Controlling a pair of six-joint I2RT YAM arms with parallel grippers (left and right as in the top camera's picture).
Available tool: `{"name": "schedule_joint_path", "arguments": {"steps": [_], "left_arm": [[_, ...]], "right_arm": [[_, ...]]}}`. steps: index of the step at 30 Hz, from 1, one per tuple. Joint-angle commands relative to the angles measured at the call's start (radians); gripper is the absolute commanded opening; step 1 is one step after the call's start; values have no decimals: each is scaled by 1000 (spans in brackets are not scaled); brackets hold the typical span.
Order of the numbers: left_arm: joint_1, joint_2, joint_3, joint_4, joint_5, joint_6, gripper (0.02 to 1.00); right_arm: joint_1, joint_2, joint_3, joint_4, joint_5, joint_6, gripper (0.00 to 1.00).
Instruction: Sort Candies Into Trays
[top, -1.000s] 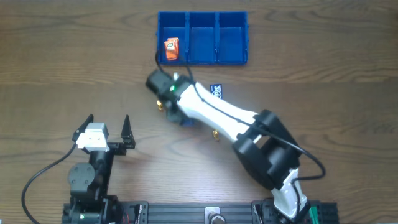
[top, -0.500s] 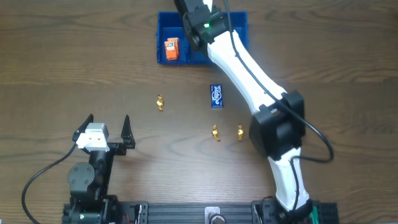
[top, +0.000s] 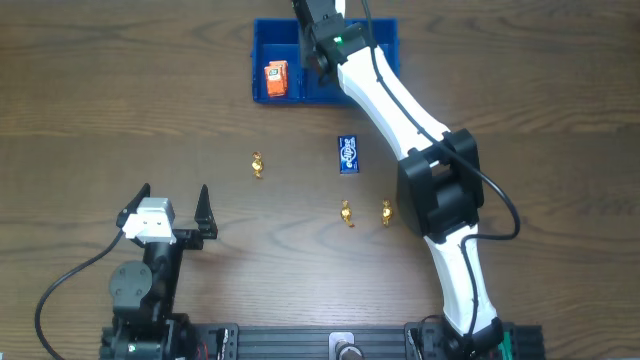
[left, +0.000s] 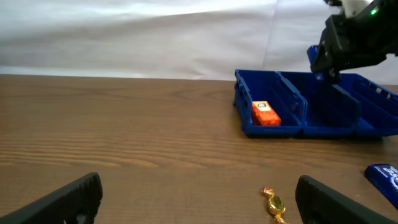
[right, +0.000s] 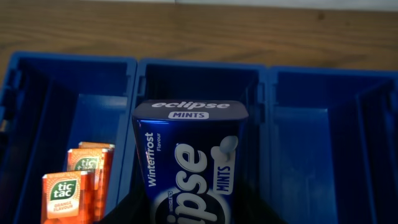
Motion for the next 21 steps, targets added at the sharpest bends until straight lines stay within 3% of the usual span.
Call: {"name": "schedule_joint_path", "arguments": {"steps": [1,5,9,11,16,21], "left_arm": [[4,-6,-15,-40,17,14,998],[4,-6,-15,-40,17,14,998],[4,-6,-15,-40,17,14,998],[4,-6,-15,-40,17,14,998],[4,-6,-15,-40,17,14,998],[4,-6,-15,-40,17,14,998]], "right_arm": [[-3,44,9,0,-9,28,279],[-3,44,9,2,-8,28,375],[-6,36,10,-3,-9,28,720],[-9,-5,10,-22,-9,28,794],[-9,-177,9,-132,-9,28,886],[-7,-298,-63,-314,-42,29,908]]}}
